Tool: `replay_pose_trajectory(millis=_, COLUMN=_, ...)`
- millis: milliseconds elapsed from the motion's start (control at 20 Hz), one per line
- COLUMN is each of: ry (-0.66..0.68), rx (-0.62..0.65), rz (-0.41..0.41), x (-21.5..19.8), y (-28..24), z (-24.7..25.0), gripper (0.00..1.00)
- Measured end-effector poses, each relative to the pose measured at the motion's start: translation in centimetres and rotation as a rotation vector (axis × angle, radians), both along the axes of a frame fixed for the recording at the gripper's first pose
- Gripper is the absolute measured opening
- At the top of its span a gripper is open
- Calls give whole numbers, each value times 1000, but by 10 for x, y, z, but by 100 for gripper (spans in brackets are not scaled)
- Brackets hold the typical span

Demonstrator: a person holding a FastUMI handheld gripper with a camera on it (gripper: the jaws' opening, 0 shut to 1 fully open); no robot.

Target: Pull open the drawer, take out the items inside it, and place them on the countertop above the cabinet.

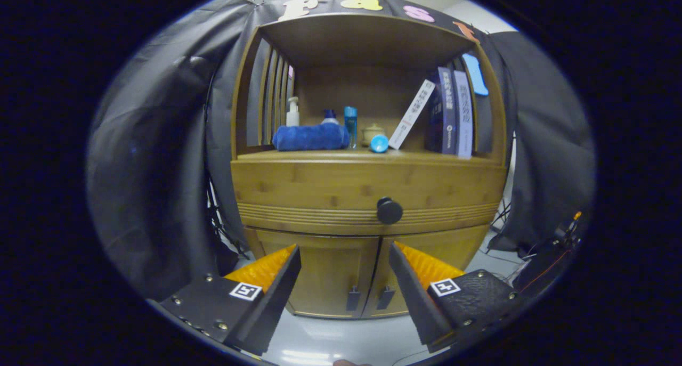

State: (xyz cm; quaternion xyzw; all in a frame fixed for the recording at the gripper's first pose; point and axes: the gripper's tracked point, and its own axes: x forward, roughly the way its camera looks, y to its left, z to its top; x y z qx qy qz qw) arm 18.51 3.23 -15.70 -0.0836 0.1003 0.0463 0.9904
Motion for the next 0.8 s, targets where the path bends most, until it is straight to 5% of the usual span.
replay_pose_trajectory(millis=400, ry=-131, rx=82, rz=-33, x=-71, y=-13, z=159, gripper=99)
replay_pose_trajectory(millis=800, ry=-199, rx=79, rz=-50, x=-151, y=-19, z=247, gripper=99)
